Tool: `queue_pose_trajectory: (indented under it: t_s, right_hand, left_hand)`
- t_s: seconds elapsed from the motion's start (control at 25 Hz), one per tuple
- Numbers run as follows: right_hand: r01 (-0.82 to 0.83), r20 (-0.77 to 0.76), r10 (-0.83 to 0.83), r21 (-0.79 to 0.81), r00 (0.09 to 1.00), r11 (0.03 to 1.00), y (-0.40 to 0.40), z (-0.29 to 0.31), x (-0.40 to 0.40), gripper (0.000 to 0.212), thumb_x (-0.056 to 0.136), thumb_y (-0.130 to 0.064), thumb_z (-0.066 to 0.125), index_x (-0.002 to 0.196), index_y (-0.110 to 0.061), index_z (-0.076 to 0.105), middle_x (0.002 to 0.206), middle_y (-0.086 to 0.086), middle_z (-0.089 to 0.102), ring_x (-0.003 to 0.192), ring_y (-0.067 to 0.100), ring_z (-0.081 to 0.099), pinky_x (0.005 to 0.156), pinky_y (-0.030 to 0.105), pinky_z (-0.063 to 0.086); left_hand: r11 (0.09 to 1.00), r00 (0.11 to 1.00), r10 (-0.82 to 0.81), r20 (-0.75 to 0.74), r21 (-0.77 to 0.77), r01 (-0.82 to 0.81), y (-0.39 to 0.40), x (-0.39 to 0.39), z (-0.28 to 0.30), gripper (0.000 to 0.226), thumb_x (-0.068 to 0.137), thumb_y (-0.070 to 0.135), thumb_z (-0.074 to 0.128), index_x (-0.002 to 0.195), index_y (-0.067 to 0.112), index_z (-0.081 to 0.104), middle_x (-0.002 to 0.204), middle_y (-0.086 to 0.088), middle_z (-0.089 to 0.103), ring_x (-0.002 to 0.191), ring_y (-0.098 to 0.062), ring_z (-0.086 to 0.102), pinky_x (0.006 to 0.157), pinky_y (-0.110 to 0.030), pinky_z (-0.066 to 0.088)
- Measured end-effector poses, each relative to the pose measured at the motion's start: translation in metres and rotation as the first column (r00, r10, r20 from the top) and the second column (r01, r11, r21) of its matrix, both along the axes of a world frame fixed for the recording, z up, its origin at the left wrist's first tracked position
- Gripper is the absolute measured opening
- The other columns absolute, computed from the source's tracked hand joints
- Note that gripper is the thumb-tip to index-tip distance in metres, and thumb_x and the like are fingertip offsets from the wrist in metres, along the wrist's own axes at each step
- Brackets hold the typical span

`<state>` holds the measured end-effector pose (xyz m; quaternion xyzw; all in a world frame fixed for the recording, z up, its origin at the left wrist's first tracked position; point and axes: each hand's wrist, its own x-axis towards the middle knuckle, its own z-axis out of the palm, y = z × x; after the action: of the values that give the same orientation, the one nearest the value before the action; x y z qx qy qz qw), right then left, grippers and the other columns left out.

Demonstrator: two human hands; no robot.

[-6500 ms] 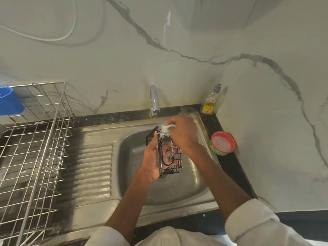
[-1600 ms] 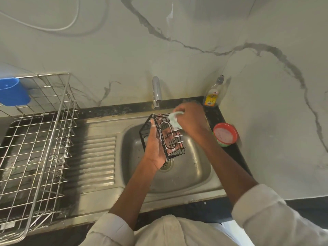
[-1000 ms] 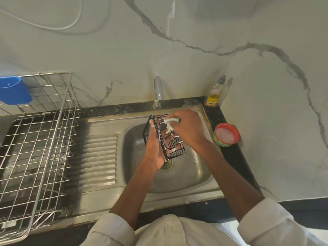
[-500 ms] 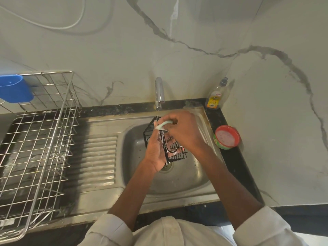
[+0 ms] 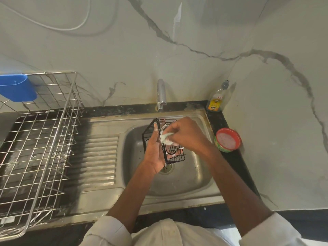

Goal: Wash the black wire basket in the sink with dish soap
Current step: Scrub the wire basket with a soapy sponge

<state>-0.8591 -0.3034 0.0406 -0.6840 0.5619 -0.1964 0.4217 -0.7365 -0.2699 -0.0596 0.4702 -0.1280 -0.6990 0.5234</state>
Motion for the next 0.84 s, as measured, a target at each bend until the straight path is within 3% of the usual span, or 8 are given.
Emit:
queue_pose_trajectory:
  t_s: [0.16, 0.32, 0.44, 0.52, 0.6, 0.72, 0.76, 0.84]
  right_hand:
    - [0.281, 0.067, -0.274, -0.314, 0.959, 0.907, -0.020, -0.001, 0.025, 0.018, 0.090, -0.010, 0.073, 0.102, -0.019, 0.082, 0.094, -0.006, 0.079, 0.074, -0.003, 0.067, 0.065, 0.013, 0.051]
    - [0.089, -0.017, -0.098, -0.296, 0.995, 0.951, -0.017, -0.006, 0.026, 0.018, 0.092, -0.011, 0.075, 0.105, -0.022, 0.081, 0.101, -0.010, 0.074, 0.079, -0.008, 0.060, 0.069, 0.007, 0.044]
    - [0.137, -0.179, -0.193, -0.282, 0.965, 0.950, -0.030, -0.010, 0.008, 0.022, 0.089, -0.009, 0.077, 0.109, -0.019, 0.081, 0.103, -0.005, 0.076, 0.071, -0.004, 0.057, 0.058, 0.007, 0.037]
    - [0.151, -0.120, -0.191, -0.278, 0.974, 0.949, -0.041, -0.008, 0.005, 0.021, 0.089, -0.006, 0.076, 0.107, -0.016, 0.081, 0.103, 0.002, 0.079, 0.074, 0.003, 0.063, 0.063, 0.014, 0.043]
    - [0.074, 0.010, -0.074, -0.254, 0.997, 0.964, -0.042, -0.002, 0.013, 0.021, 0.089, -0.004, 0.075, 0.104, -0.016, 0.083, 0.102, 0.001, 0.080, 0.080, 0.001, 0.068, 0.069, 0.014, 0.050]
    - [0.096, -0.059, -0.118, -0.287, 0.991, 0.953, -0.047, -0.005, 0.011, 0.021, 0.088, -0.004, 0.076, 0.105, -0.015, 0.082, 0.105, 0.003, 0.079, 0.086, 0.007, 0.069, 0.082, 0.025, 0.057]
    - [0.119, -0.129, -0.163, -0.299, 0.978, 0.947, -0.047, -0.006, 0.005, 0.021, 0.089, -0.006, 0.077, 0.106, -0.015, 0.081, 0.106, 0.003, 0.079, 0.087, 0.009, 0.069, 0.081, 0.025, 0.056]
    - [0.132, -0.183, -0.194, -0.305, 0.964, 0.943, -0.038, -0.005, -0.007, 0.021, 0.091, -0.007, 0.075, 0.109, -0.016, 0.081, 0.108, 0.000, 0.077, 0.080, 0.003, 0.064, 0.066, 0.009, 0.046]
  left_hand:
    - [0.998, 0.997, -0.068, 0.038, -0.005, 0.068, 0.003, -0.005, 0.006, 0.054, 0.110, 0.059, 0.037, 0.118, 0.021, 0.075, 0.107, -0.004, 0.079, 0.102, -0.022, 0.071, 0.101, -0.057, 0.054]
    - [0.999, 0.999, -0.036, 0.002, 0.000, 0.036, 0.000, 0.000, 0.002, 0.064, 0.108, 0.062, 0.039, 0.137, 0.013, 0.068, 0.123, -0.012, 0.071, 0.117, -0.033, 0.063, 0.114, -0.071, 0.042]
    - [0.996, 0.997, -0.079, 0.015, -0.032, 0.079, 0.002, 0.006, 0.000, 0.067, 0.105, 0.069, 0.039, 0.135, 0.017, 0.070, 0.123, -0.010, 0.075, 0.117, -0.032, 0.070, 0.111, -0.065, 0.049]
    - [0.993, 0.993, -0.113, 0.045, -0.041, 0.115, 0.003, 0.004, 0.001, 0.064, 0.106, 0.068, 0.037, 0.127, 0.019, 0.073, 0.120, -0.009, 0.078, 0.116, -0.030, 0.072, 0.107, -0.061, 0.051]
    - [0.994, 0.994, -0.099, 0.044, -0.038, 0.100, 0.000, 0.003, 0.001, 0.063, 0.108, 0.065, 0.036, 0.122, 0.018, 0.075, 0.120, -0.010, 0.078, 0.115, -0.032, 0.072, 0.108, -0.062, 0.050]
    - [0.992, 0.995, -0.101, 0.001, -0.073, 0.101, -0.004, 0.005, 0.000, 0.071, 0.105, 0.069, 0.037, 0.139, 0.015, 0.068, 0.136, -0.018, 0.071, 0.131, -0.041, 0.064, 0.110, -0.066, 0.048]
    - [0.993, 0.995, -0.096, -0.011, -0.073, 0.094, -0.004, 0.006, -0.002, 0.073, 0.105, 0.070, 0.036, 0.143, 0.015, 0.065, 0.139, -0.019, 0.069, 0.134, -0.042, 0.062, 0.110, -0.066, 0.049]
    - [0.993, 0.996, -0.090, -0.016, -0.079, 0.088, -0.004, 0.006, -0.005, 0.075, 0.104, 0.072, 0.035, 0.143, 0.016, 0.066, 0.140, -0.019, 0.069, 0.135, -0.042, 0.061, 0.111, -0.067, 0.048]
